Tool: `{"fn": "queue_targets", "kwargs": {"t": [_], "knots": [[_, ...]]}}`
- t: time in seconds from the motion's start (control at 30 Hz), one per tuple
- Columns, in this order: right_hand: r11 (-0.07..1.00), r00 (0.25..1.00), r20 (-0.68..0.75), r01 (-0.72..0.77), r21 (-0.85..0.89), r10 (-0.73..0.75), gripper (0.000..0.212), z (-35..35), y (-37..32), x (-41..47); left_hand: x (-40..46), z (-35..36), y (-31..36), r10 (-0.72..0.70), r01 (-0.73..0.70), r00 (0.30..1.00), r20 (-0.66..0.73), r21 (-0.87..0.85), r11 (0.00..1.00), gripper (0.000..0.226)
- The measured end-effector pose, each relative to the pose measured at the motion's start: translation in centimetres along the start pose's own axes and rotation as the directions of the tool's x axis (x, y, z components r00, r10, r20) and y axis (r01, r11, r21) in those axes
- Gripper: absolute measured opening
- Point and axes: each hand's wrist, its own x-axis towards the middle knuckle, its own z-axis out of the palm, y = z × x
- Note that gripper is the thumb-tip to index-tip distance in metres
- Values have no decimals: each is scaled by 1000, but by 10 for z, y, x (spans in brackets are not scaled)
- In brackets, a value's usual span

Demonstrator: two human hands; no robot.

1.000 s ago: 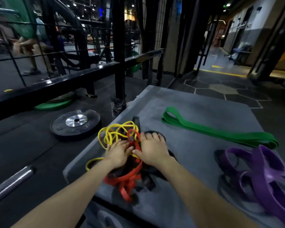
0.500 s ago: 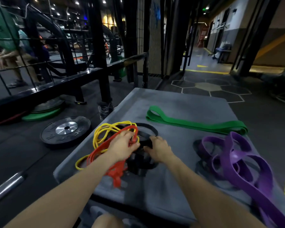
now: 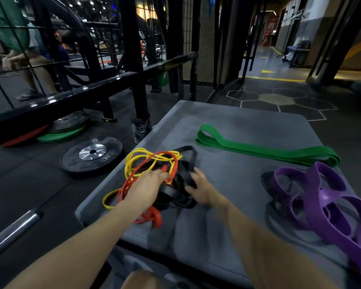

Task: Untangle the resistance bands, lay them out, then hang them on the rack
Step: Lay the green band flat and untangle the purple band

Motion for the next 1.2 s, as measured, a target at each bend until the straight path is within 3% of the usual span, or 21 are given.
{"fn": "queue_targets", "kwargs": {"t": [0.1,0.23,0.33,0.5,0.6,0.63,0.67,0.73,0.8,0.83,0.9,1.03,1.2], "knots": [[994,995,37,86,72,-88,46,25,-24,7,-6,-15,-14,3,-13,995,-103,-102,995,57],[969,985,56,152,193,-166,42,49,-48,10,-8,-17,-37,6,-22,994,-109,-145,989,54],[952,981,51,166,257,-185,45,56,-54,9,-14,-19,-45,-52,38,994,-94,-149,988,74],[951,1000,15,-23,309,20,72,40,-38,-3,-20,-25,-34,30,-22,987,159,-53,998,80],[977,999,33,-19,213,13,79,32,-34,-17,-11,-37,-31,25,35,912,409,-139,990,96],[985,999,53,2,170,-11,78,30,-36,-24,-10,-41,-27,32,50,901,432,-178,983,99],[990,997,71,23,139,-33,77,30,-37,-28,-9,-43,-24,37,57,919,393,-224,973,99],[995,992,112,49,92,-59,77,24,-39,-38,-11,-40,-17,-17,68,984,179,-284,956,91],[996,987,148,43,81,-55,69,17,-34,-46,-14,-31,-6,-18,14,1000,-19,-227,974,69],[997,985,168,29,73,-41,58,13,-30,-51,-16,-26,1,23,-30,999,-46,-161,987,60],[996,982,191,-17,82,1,41,5,-26,-63,-17,-12,16,85,-85,996,6,-40,996,54],[998,991,125,-57,34,52,62,-8,-17,-80,-13,1,40,120,-141,986,113,199,970,51],[994,997,49,-60,-87,64,53,-27,3,-92,-14,3,41,88,-185,965,246,406,895,46]]}}
